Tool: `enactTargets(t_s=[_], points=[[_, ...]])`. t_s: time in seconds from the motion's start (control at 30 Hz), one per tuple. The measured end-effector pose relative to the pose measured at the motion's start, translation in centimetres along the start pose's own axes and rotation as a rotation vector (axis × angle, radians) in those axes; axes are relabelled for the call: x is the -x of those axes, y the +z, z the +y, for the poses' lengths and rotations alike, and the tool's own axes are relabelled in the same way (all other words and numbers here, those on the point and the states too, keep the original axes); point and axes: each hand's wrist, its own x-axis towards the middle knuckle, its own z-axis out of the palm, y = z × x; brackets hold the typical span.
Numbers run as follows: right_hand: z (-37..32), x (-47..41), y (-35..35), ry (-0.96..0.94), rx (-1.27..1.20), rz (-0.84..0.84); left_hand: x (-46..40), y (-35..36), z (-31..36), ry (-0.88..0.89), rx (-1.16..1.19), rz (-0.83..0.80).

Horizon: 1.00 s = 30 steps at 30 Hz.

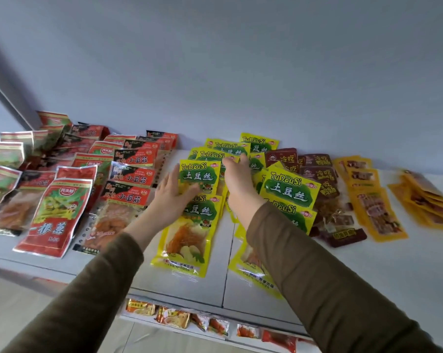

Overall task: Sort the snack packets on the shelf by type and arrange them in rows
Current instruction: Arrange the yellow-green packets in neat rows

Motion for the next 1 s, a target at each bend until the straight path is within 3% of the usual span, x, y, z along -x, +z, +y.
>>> enactTargets(t_s=[0.1,0.37,0.47,0.6,0.77,1.0], points=[[-0.8,-0.1,1.1,0.011,0.003,0.001,-3.0,-0.1,0.7,-0.138,0.204,-0.047],[-0.9,1.1,2.9,-0.001,0.115,-0.191,-6.0,-0.6,-0.3,-0.168,0.540,0.045],[-0.4,0.5,2.8,-0.036,0.159,-0.083,-6.4,-1.1,-0.5,-0.235,0.639,0.012],[-0.3,-0.3,2.2,0.108,0.010,-0.056,-7.5,-2.1,0.1,-0.338,0.749,-0.071],[-0.9,-0.5,3.3,0.184,0.004,-0.154,-8.1,-2.8,0.5,-0.309,0.695,-0.100],[-0.7,-0.6,3.1,0.149,0.057,-0.194,-8.8,-2.5,0.0,-0.304,0.584,-0.054]])
